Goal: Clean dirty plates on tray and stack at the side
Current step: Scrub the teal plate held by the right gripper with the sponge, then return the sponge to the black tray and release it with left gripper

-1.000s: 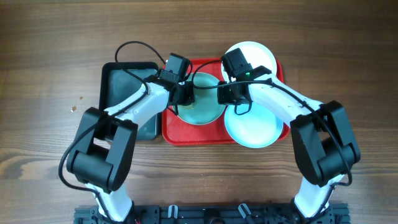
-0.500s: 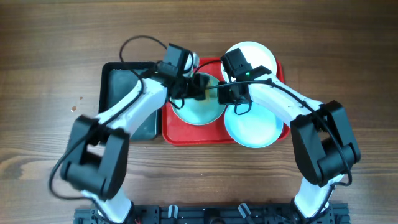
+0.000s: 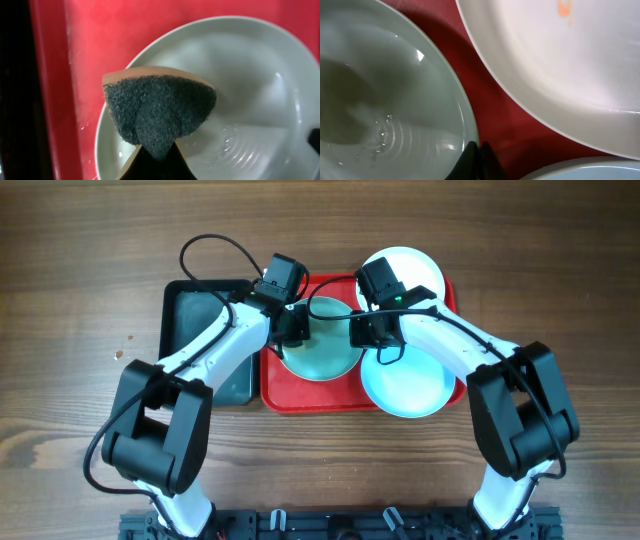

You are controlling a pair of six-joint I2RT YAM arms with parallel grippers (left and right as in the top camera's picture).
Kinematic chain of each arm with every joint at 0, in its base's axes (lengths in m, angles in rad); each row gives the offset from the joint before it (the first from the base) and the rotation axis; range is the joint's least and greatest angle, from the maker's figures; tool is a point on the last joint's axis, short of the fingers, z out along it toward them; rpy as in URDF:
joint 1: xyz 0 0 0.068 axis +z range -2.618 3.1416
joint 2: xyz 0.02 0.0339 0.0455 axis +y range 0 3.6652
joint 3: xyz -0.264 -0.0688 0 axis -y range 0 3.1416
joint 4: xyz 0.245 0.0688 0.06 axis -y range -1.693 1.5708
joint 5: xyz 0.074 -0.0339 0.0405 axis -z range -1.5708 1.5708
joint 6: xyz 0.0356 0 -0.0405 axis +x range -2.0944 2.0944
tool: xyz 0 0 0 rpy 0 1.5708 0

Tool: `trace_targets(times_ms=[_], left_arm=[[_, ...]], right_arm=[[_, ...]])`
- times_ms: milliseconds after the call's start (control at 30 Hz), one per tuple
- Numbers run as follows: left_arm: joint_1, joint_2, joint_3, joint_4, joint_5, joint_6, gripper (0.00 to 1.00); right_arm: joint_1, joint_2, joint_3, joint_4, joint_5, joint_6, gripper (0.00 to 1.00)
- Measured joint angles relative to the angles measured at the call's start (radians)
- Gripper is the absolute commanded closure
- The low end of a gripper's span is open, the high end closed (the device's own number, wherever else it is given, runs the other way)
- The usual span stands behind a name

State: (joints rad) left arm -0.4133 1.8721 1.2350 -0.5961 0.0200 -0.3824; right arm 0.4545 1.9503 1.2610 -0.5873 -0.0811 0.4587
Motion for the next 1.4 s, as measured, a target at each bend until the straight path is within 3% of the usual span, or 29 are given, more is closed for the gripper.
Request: trace_targets(times_ms=[200,533,767,900,1033,1133,1400], left_arm=[[-0.010,0.040,0.000,-0.017,-0.003,0.000,0.96],[-0.011,0.084,-0.001,0.077,0.343,-0.001,0.96],[0.019,0.014,-0.001,0.084,0.449,0.002,0.96],[0.150,-0.253,0.009,-0.071,0.321,0.009,0.96],[0.245,-0.267,0.008,-0.246,0.020,0.029,0.96],[0.306,-0.267,-0.013,-0.248,-0.114,0.093,0.96],[0.315,-0.266,-0.291,-0.057,-0.155,0.233,0.96]], right_arm=[[0.000,0.000,0.000,0.000,0.000,0.000,0.96],[0.000,0.000,0.000,0.000,0.000,0.000,0.96],[0.000,0.000,0.000,0.000,0.000,0.000,0.96],[0.000,0.000,0.000,0.002,0.000,0.000,0.96],[0.000,0.000,0.000,0.001,0.000,0.000,0.96],[0.000,0.000,0.000,0.001,0.000,0.000,0.96],[0.000,0.000,0.000,0.004,0.000,-0.003,0.96]])
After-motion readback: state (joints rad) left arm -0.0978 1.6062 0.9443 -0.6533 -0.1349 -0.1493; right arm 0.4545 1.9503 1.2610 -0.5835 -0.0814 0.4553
